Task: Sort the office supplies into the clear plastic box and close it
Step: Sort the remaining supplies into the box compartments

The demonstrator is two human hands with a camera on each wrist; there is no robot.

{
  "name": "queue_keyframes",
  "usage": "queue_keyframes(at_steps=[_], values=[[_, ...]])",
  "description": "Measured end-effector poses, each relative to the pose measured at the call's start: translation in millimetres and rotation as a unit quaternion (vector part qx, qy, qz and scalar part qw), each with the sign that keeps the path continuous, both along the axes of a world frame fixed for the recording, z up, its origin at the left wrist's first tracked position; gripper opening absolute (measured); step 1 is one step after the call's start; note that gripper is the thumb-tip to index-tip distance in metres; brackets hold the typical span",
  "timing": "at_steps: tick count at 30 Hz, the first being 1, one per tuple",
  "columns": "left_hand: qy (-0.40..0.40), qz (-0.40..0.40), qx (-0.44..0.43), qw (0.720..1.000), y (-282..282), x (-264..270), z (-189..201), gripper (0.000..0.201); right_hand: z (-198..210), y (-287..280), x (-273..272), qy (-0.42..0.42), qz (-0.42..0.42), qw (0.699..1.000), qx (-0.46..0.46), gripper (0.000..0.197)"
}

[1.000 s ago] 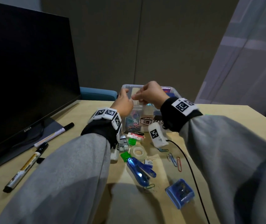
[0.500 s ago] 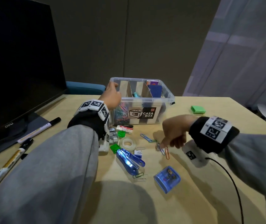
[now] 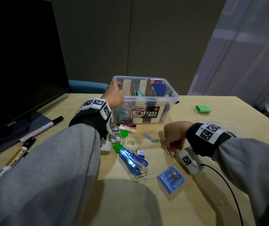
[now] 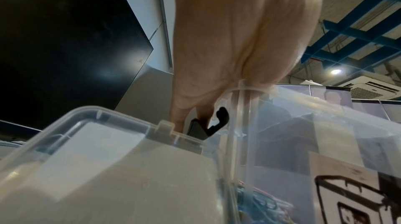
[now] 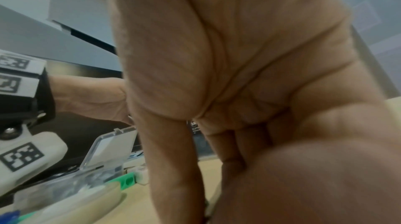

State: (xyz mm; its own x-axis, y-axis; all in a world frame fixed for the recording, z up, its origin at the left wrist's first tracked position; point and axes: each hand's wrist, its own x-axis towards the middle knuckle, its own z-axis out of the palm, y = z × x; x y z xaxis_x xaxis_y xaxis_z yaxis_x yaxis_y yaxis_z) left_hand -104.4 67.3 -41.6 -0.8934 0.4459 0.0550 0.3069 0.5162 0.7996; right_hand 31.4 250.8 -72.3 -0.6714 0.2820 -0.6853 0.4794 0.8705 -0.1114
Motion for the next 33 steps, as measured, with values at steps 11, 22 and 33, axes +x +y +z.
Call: queue_keyframes(at_steps=[11,22,33], values=[[0.002,-0.004,0.007,1.000,-0.1,-1.9,-1.0,0.046,5.0,-26.0,3.3,0.018,0.071,0.991,0.112,0.025],[0.010,-0.008,0.011,1.000,-0.3,-1.4,-1.9,0.041,4.9,-49.1,9.9,0.069,0.163,0.961,0.213,0.028],[0.007,-0.013,0.019,1.000,-1.3,-1.1,-0.3,0.039,26.7,-32.8,2.6,0.064,0.110,0.982,0.136,0.020]])
